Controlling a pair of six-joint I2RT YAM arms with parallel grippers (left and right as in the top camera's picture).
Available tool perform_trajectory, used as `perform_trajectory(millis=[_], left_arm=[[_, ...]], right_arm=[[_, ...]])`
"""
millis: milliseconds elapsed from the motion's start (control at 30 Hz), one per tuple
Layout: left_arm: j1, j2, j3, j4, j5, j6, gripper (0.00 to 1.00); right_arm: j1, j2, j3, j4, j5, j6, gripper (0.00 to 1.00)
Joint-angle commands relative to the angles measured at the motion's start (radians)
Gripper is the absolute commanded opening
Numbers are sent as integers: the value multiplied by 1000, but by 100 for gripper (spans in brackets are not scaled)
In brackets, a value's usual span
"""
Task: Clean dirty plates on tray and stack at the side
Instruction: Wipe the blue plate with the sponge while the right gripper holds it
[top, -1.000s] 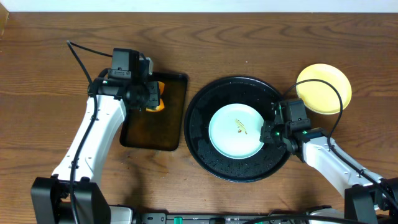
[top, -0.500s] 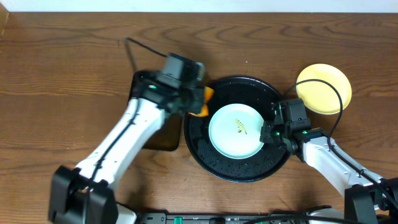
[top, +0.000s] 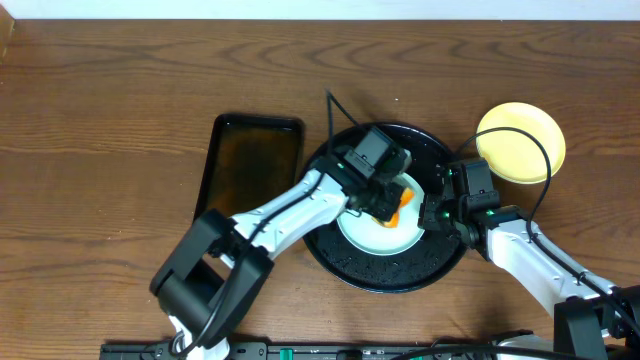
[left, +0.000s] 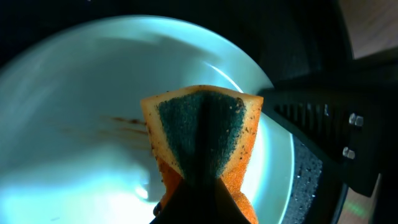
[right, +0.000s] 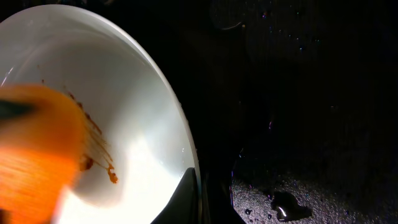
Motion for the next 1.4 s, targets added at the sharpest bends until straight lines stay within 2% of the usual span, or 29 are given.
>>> perform_trajectory(millis=[0,100,300,567,700,1000,1100,1367], left_arm=[[-17,35,23,12,37,-38,7],[-24,61,22,25,38,-76,7],[-26,97,21,50,33,-78,8],[-9,132,21,45,-342,-80,8],[26,125,22,46,-457,-79,7],[72,39,22,-31,-459,-79,7],[72,-43,22,-87,-390,-79,7],[114,-219,22,-251,-364,-79,8]], right_arm=[[5,1,1,1,11,4,1],[5,1,1,2,11,4,1],[5,1,1,2,11,4,1],[5,1,1,-3,11,4,1],[5,1,1,-8,11,3,1],[5,1,1,-27,24,4,1],[5,1,1,-32,38,4,1],[5,1,1,-36,37,4,9]])
